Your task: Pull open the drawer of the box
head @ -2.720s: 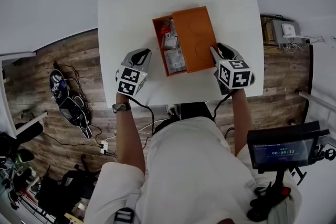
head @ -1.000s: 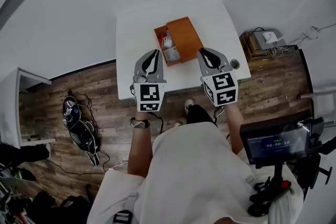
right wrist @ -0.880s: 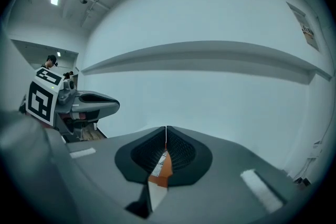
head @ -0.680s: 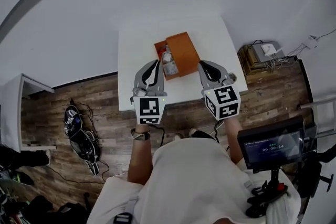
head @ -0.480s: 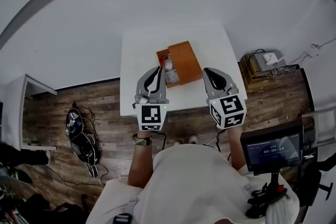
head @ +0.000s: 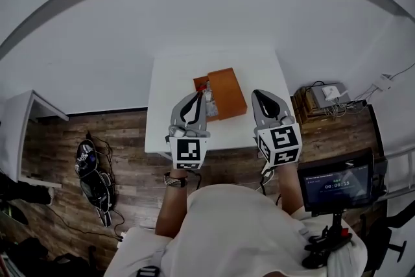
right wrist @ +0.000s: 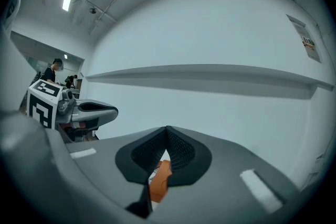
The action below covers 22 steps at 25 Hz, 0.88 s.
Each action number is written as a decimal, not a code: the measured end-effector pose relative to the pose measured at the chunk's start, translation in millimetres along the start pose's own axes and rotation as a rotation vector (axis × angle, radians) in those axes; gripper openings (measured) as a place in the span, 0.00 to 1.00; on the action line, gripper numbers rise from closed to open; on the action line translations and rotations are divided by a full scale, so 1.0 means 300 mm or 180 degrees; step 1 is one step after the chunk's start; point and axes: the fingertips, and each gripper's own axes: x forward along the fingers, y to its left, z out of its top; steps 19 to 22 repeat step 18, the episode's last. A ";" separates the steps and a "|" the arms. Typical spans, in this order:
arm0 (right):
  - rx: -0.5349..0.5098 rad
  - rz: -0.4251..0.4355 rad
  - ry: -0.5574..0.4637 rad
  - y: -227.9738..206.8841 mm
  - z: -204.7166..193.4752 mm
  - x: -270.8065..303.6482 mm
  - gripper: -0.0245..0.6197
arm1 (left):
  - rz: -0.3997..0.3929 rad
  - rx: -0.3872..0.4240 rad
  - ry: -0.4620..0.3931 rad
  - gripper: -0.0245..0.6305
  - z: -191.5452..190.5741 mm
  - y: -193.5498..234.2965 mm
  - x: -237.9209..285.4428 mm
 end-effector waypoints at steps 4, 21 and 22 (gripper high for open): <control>-0.0042 0.0001 0.0027 0.000 -0.018 0.000 0.04 | 0.0004 0.0055 -0.0052 0.06 0.030 -0.002 -0.005; -0.0086 -0.0039 -0.0006 0.004 -0.014 -0.019 0.04 | 0.0014 0.0092 -0.0053 0.06 0.054 -0.006 -0.033; -0.0086 -0.0039 -0.0006 0.004 -0.014 -0.019 0.04 | 0.0014 0.0092 -0.0053 0.06 0.054 -0.006 -0.033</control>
